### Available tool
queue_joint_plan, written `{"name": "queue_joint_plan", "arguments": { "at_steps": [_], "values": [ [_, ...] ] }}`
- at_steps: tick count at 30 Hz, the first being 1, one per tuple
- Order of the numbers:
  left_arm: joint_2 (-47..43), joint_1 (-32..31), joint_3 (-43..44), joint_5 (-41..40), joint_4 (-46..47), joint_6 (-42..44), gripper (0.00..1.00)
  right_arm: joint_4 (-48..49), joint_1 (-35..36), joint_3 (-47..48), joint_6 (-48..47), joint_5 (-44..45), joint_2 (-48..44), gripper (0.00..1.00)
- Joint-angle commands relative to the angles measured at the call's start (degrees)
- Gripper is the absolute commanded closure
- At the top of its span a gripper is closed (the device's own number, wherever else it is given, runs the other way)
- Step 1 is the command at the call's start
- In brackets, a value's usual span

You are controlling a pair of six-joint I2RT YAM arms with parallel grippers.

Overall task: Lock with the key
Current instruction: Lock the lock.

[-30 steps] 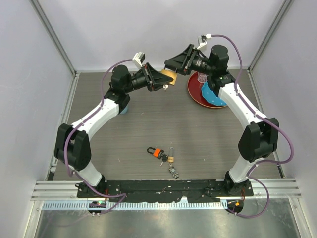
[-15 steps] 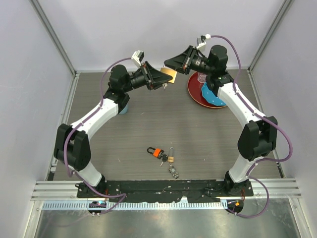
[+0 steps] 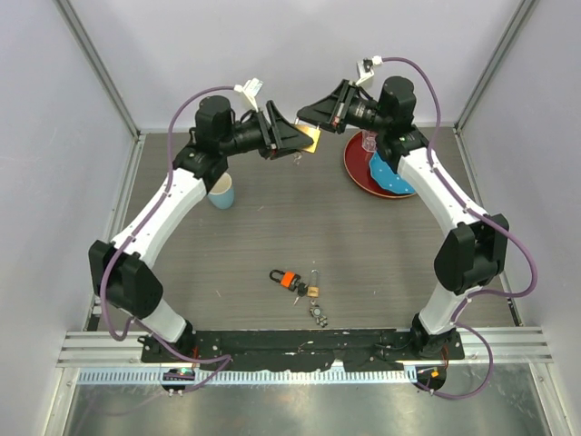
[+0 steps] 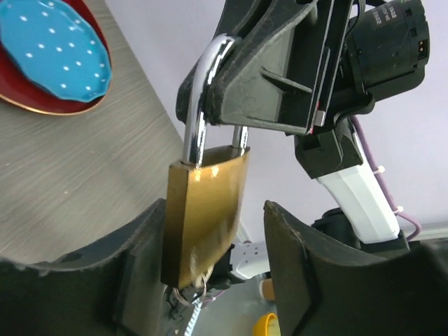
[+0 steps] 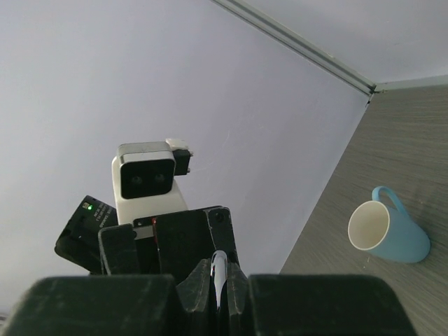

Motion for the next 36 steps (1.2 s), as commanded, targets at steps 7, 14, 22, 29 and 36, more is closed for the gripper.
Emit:
{"name": "queue_joint_plan", "arguments": {
  "at_steps": [7,14,22,29,36],
  "values": [
    [-13.69,3.28,-4.45,-5.25,-8.46,6.58,0.17,1.98,0.37,8.04,0.40,-1.58,1.83,0.98],
    [-19.49,3.46,-15.96,-3.94,0.93,-0.62,0.21,5.40,0.37,7.79,3.48,-2.02,1.83,0.99],
    [-16.34,2.14,-17.65,-2.80,6.92,-3.70,0.32,5.49,0.28,5.24,4.18,-1.58,0.43,0.98],
    [-11.77,1.27,-14.75,-1.74,12.19,-6.60,0.43,6.11,0.28,4.18,4.45,-1.76,-0.01,0.98],
    [-8.95,0.56,-13.95,-2.01,14.39,-7.65,0.58,6.90,0.37,4.97,4.98,-1.93,0.69,0.98]
  ]
}}
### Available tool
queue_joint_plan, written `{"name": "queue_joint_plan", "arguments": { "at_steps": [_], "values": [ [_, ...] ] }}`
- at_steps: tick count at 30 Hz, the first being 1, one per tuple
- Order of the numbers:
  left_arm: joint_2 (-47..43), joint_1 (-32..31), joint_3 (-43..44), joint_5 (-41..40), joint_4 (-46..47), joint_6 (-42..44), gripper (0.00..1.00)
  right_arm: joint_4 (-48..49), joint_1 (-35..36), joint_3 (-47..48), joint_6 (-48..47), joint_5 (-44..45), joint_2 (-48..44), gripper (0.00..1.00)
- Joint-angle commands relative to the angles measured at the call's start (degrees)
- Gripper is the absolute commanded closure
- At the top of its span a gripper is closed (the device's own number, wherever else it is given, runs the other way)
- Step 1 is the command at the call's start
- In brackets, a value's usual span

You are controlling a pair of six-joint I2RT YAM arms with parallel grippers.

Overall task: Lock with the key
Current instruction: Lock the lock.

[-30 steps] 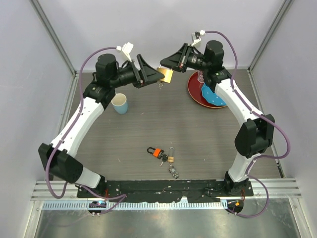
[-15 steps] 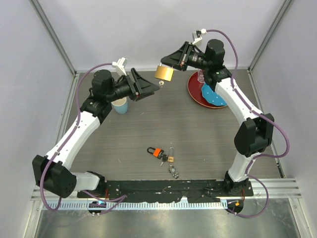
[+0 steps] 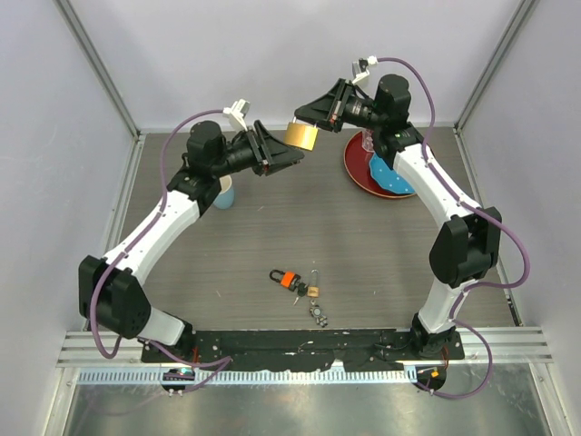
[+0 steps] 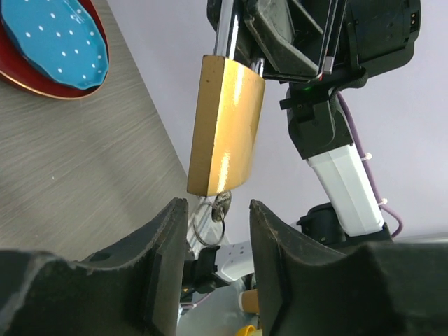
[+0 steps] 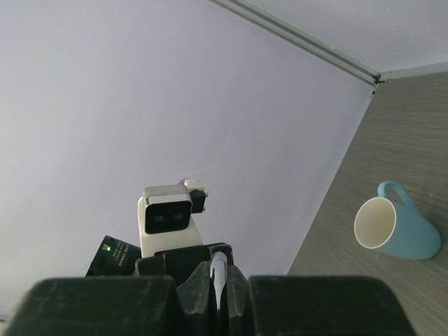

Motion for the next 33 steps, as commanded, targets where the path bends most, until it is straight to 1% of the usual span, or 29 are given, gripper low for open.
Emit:
{"name": "queue_joint_plan", "arguments": {
  "at_steps": [1,2,5,6,7,8,9,10,19,27,33],
  "values": [
    [0.62,-0.42,1.96,1.10,6.06,-1.65,0.61,7.21,-0.11,2.13,2.53,-0.25,-2.74,0.98],
    [0.71,-0.34,1.78,1.10,6.68,-1.91,0.63,7.21,-0.02,2.30,2.62,-0.25,-2.66,0.98],
    [0.71,-0.42,1.08,1.27,7.47,-2.35,0.74,7.21,-0.02,2.65,2.70,-0.16,-2.48,0.98],
    [0.63,-0.42,0.82,1.45,7.56,-2.35,0.81,7.21,-0.02,2.74,2.62,-0.16,-2.39,0.98],
    [0.63,-0.42,0.81,1.71,7.74,-2.44,0.85,7.21,-0.11,2.74,2.70,-0.08,-2.39,0.98],
    [0.54,-0.42,0.64,1.89,7.83,-2.53,0.94,7.21,-0.02,2.83,2.70,-0.07,-2.39,0.99],
    [0.62,-0.42,0.29,1.98,8.00,-2.61,0.98,7.21,-0.02,2.92,2.70,-0.07,-2.30,0.99],
    [0.54,-0.34,0.11,2.41,8.35,-3.14,1.00,7.21,-0.02,2.92,2.70,-0.07,-2.30,0.98],
    [-2.27,-0.95,-4.10,2.95,9.32,-4.02,1.00,8.79,-0.02,2.57,4.02,0.36,-2.39,0.98],
    [-7.54,-2.18,-12.53,1.19,12.22,-5.78,1.00,9.14,-0.02,2.22,4.37,0.37,-2.57,0.99],
    [-10.36,-2.44,-16.32,0.92,12.22,-6.22,1.00,9.14,-0.02,1.34,4.20,0.28,-3.09,0.98]
  ]
}}
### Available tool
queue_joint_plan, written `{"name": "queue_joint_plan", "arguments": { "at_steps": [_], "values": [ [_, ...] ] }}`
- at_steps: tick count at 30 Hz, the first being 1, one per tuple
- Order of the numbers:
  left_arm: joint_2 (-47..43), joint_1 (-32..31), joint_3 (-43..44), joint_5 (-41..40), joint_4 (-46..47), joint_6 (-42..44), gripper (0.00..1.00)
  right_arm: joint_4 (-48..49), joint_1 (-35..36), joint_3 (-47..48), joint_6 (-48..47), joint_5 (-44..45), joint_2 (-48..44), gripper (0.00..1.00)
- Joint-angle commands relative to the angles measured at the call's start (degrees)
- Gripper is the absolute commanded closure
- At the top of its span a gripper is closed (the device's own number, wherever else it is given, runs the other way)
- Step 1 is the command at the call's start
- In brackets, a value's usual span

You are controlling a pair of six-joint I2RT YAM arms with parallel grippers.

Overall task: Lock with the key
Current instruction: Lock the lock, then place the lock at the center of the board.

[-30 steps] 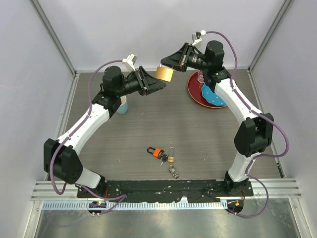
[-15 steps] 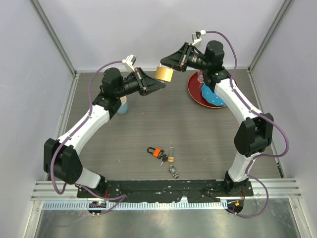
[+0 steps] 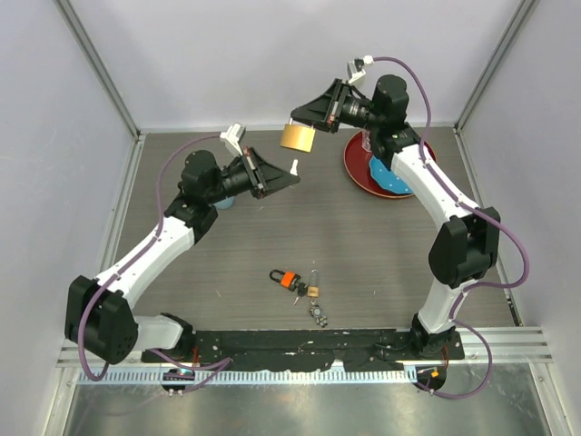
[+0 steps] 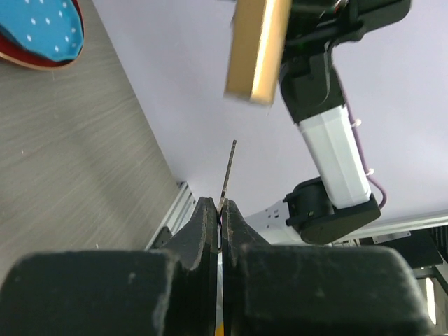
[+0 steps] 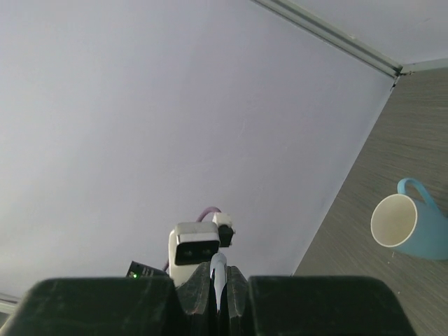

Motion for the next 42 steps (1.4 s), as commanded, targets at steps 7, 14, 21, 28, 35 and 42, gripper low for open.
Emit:
{"name": "queue_joint_plan", "arguments": {
  "at_steps": [7,14,21,28,35,42],
  "values": [
    [-4.64,-0.89,-4.03,2.19,-0.35,0.25,1.00,8.01,-0.88,0.46,3.02,2.59,-3.09,0.98],
    [-4.21,-0.89,-3.86,1.49,-3.23,1.56,1.00,6.08,-0.88,0.55,1.36,1.72,-2.92,0.99],
    [-0.61,-0.45,-0.70,-2.90,-15.97,6.13,1.00,2.30,-0.96,-4.72,-3.66,1.10,-5.02,0.99],
    [5.18,0.25,0.97,-2.38,-21.35,9.30,1.00,-4.99,-0.88,-14.11,-12.27,1.45,-7.75,0.99],
    [8.71,1.83,2.30,-6.14,-33.38,14.40,1.00,-7.64,0.70,-21.33,-18.86,3.12,-5.47,0.98],
    [6.87,2.62,-1.13,-8.88,-32.61,11.86,1.00,-4.40,5.18,-24.23,-21.59,5.31,1.12,0.98]
  ]
}}
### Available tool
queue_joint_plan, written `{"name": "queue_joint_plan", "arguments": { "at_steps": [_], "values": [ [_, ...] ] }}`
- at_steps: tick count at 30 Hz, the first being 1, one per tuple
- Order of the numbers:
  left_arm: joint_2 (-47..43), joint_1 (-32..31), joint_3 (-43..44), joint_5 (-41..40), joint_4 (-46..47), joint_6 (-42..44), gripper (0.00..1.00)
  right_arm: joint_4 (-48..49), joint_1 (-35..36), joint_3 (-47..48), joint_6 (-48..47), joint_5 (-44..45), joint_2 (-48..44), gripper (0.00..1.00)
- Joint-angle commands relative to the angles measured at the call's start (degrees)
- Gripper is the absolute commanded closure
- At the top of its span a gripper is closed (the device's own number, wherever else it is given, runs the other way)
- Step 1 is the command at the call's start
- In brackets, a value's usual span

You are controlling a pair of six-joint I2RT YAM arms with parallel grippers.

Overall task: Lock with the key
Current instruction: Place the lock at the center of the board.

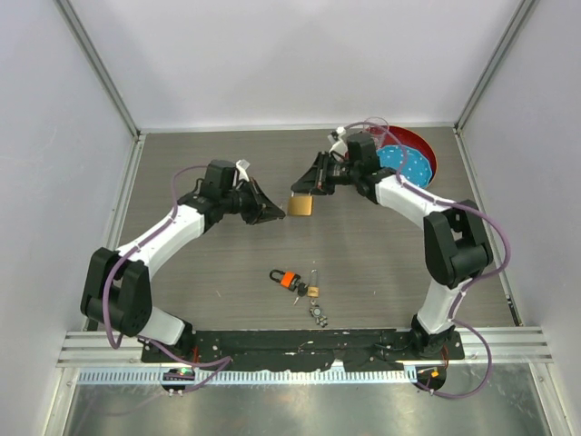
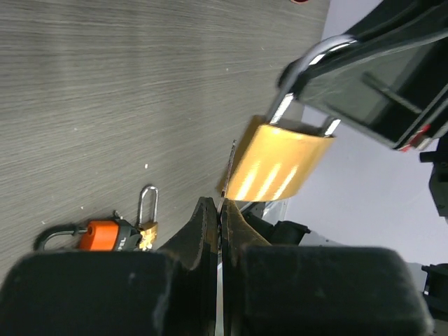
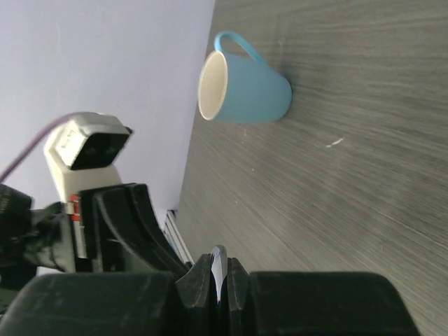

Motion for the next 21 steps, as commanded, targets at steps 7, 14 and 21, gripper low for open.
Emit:
{"name": "queue_joint_plan", "arguments": {
  "at_steps": [7,14,21],
  "values": [
    [-4.15,0.48,-2.93,-1.51,1.47,-1.94,1.00,11.57,5.22,-2.72,-0.80,2.90,7.53,0.99],
    [-5.92,0.48,-5.39,-1.60,3.67,-3.53,1.00,12.63,5.84,-3.60,-0.98,3.79,12.01,0.98],
    [-5.39,0.48,-6.01,-0.72,5.17,-4.23,1.00,14.29,6.02,-5.97,-0.71,4.05,14.92,0.93]
  ]
}}
